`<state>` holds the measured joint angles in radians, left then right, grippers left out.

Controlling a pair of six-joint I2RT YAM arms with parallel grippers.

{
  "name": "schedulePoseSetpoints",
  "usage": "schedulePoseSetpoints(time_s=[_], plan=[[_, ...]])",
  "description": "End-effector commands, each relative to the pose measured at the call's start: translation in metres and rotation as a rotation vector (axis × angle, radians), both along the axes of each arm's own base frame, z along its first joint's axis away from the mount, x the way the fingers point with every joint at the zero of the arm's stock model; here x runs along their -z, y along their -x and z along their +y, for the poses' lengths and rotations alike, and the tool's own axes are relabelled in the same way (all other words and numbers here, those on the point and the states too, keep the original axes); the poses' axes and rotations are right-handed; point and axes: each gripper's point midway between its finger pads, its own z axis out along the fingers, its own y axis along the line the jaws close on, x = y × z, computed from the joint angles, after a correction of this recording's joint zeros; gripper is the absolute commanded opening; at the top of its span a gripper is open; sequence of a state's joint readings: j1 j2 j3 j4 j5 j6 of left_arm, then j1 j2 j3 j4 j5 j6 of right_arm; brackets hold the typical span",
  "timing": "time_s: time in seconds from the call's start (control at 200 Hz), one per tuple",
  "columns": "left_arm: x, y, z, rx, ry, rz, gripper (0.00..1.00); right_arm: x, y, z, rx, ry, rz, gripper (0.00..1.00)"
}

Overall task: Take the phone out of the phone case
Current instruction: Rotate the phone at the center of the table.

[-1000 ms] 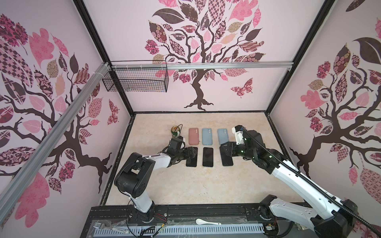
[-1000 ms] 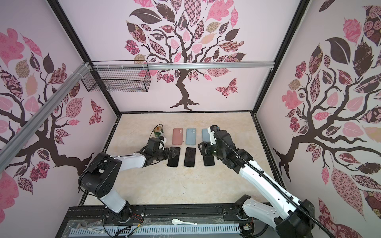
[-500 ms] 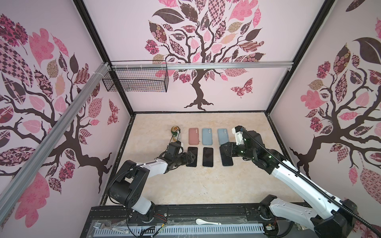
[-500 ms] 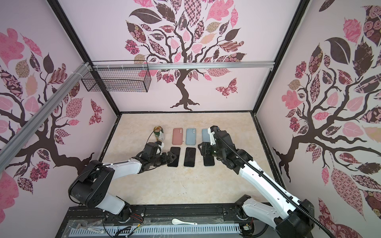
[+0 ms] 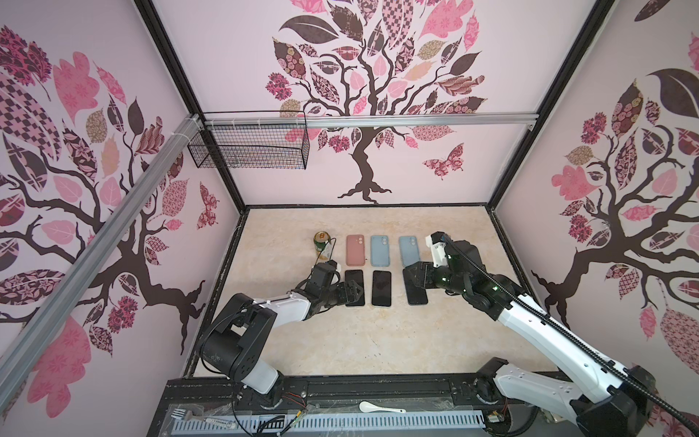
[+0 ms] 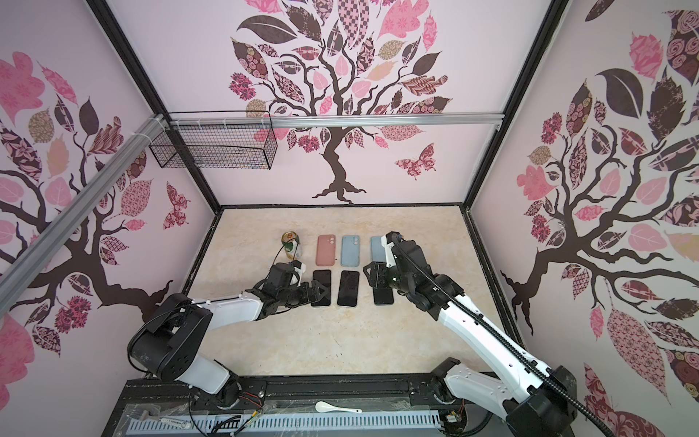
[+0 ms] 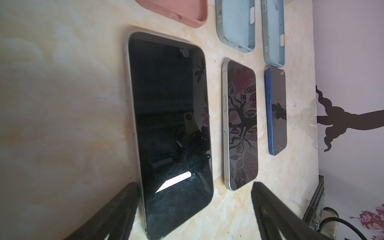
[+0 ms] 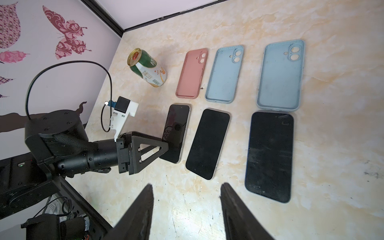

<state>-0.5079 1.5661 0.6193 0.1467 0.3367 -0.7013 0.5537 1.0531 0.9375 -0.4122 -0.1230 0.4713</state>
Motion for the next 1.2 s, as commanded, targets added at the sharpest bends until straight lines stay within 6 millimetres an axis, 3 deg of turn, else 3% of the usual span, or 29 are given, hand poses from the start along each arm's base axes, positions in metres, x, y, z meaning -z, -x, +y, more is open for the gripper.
schedulePoseSetpoints(time_s=[0.0, 0.22, 0.43, 1.195], plan=[[0.019, 0.001, 0.011, -0.041, -0.080, 0.059, 0.89, -0.006, 0.001, -0.006, 0.017, 0.008, -0.011, 0.55], [0.023, -0.022, 0.021, -0.091, -0.116, 0.063, 0.89, -0.006, 0.001, -0.005, 0.012, 0.006, -0.009, 0.55], [0.019, -0.036, 0.010, -0.063, -0.087, 0.055, 0.89, -0.006, 0.001, -0.006, 0.014, 0.013, -0.010, 0.55], [0.019, -0.041, -0.001, -0.030, -0.051, 0.050, 0.89, -0.003, 0.002, -0.006, 0.016, 0.010, -0.004, 0.55]])
